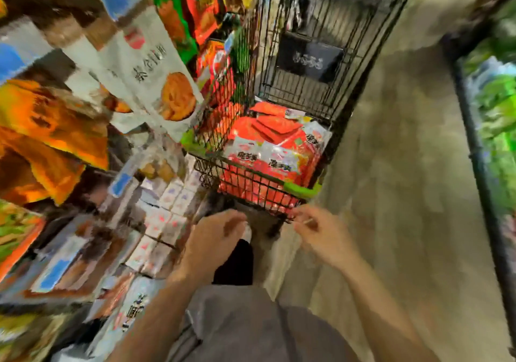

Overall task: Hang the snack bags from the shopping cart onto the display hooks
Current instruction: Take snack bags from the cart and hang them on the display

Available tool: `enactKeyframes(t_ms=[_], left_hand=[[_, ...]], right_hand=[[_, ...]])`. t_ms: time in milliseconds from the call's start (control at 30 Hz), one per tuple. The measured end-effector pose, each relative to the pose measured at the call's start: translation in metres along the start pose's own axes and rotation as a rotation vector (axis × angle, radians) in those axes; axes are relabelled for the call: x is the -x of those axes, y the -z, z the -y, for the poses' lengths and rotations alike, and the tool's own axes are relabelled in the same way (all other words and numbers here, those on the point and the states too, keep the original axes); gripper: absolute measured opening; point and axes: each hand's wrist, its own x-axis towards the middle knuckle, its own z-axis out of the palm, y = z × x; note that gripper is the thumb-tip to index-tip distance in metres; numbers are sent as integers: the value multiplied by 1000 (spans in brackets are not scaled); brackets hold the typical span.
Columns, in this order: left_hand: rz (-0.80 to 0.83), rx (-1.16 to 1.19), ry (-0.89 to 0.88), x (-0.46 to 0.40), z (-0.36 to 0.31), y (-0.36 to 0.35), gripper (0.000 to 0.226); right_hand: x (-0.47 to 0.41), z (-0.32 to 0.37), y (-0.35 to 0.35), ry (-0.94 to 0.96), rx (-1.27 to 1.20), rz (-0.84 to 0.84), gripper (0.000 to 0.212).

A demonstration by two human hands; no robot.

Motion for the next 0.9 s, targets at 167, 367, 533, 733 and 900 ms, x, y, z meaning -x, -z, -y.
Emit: enactKeyframes(t_ms=[167, 367, 533, 733, 900], left_hand=[[113, 51, -35, -149, -3, 12, 23], [252, 17, 89, -298, 16, 17, 39], [313, 2, 147, -373, 41, -2, 31], [450, 154, 223, -398, 68, -34, 25], [478, 181, 278, -394, 87, -54, 21]], right_hand=[[-110, 10, 19, -86, -36, -122, 22], [-249, 11, 20, -337, -196, -183, 56], [-317, -22, 29, -567, -126, -350, 59], [-351, -43, 31, -789, 6, -461, 58], [-332, -47, 30, -686, 161, -421, 52]])
